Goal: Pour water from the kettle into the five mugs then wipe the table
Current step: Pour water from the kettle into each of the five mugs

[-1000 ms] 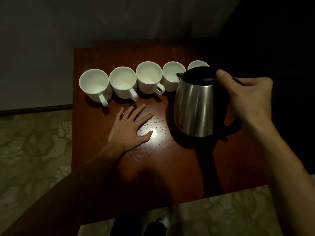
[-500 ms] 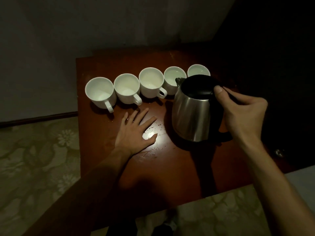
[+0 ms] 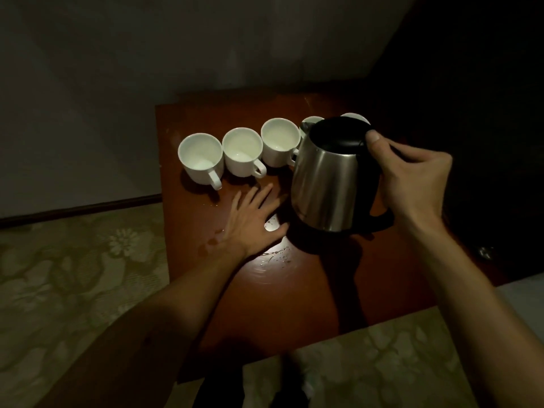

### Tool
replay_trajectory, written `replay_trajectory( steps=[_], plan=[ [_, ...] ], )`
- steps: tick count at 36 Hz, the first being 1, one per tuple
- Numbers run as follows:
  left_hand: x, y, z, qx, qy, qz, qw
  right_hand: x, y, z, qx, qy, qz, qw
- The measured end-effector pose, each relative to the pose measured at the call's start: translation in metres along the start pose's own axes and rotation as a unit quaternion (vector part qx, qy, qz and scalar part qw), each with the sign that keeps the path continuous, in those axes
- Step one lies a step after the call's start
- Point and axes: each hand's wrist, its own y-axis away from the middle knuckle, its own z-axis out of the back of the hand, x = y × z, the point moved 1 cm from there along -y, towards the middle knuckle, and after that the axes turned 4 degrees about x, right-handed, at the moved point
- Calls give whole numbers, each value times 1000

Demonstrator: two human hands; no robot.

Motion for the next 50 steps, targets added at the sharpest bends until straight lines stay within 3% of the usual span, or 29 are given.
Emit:
replay_trajectory(
  steps=[5,16,50],
  plan=[
    [13,33,-6,-26,-44,-17,999,1,0,-2,8,29,-4,1000],
    [26,44,-11,-57,-76,65,993,-8,-8,-8,41,74,-1,996],
    [28,43,-16,-81,-98,56,990,1,-26,-22,82,126,-29,988]
  ],
)
